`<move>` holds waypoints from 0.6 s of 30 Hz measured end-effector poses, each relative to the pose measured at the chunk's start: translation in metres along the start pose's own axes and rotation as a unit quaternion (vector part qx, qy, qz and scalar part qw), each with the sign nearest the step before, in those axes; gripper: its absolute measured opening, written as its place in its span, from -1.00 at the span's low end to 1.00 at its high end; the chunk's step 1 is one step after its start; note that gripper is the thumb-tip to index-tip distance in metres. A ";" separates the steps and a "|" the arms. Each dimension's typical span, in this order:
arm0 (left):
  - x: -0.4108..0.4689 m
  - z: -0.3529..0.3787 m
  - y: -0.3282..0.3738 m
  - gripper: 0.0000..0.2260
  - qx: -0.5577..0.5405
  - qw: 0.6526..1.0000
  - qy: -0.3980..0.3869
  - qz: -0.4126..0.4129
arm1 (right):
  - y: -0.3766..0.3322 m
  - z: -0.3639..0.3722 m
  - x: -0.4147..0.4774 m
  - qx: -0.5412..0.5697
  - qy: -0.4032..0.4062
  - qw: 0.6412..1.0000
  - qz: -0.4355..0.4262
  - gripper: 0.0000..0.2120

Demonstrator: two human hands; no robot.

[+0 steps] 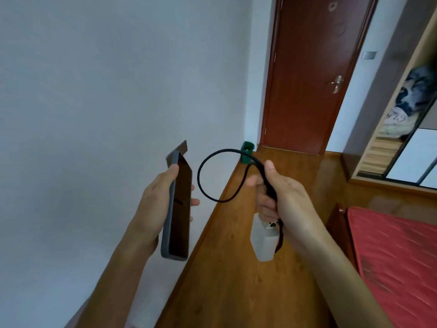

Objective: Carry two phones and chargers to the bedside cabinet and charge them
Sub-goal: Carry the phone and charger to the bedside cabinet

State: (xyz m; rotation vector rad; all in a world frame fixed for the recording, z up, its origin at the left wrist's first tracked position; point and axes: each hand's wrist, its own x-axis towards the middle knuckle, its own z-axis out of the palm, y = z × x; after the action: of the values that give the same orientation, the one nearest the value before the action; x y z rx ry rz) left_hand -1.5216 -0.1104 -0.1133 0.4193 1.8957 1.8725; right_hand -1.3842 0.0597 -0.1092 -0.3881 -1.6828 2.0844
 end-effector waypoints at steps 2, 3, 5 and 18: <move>0.024 0.016 0.003 -0.57 -0.003 1.000 -0.015 -0.002 | -0.003 -0.015 0.018 -0.005 0.012 1.000 -0.010 -0.54; 0.036 0.026 0.004 -0.57 -0.002 1.000 -0.022 -0.001 | -0.005 -0.024 0.027 -0.005 0.019 1.000 -0.015 -0.54; 0.060 0.048 0.006 -0.56 0.006 0.999 -0.036 0.001 | -0.009 -0.046 0.046 -0.007 0.030 0.999 -0.024 -0.54; 0.209 0.239 0.028 -0.44 -0.007 0.996 -0.085 -0.010 | -0.058 -0.229 0.170 -0.037 0.051 0.997 -0.034 -0.50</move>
State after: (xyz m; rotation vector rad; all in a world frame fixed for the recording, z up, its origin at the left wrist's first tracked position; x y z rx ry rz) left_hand -1.5825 0.2023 -0.1022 0.5358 1.7676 1.7753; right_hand -1.4149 0.3493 -0.0956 -0.4454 -1.6931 1.9249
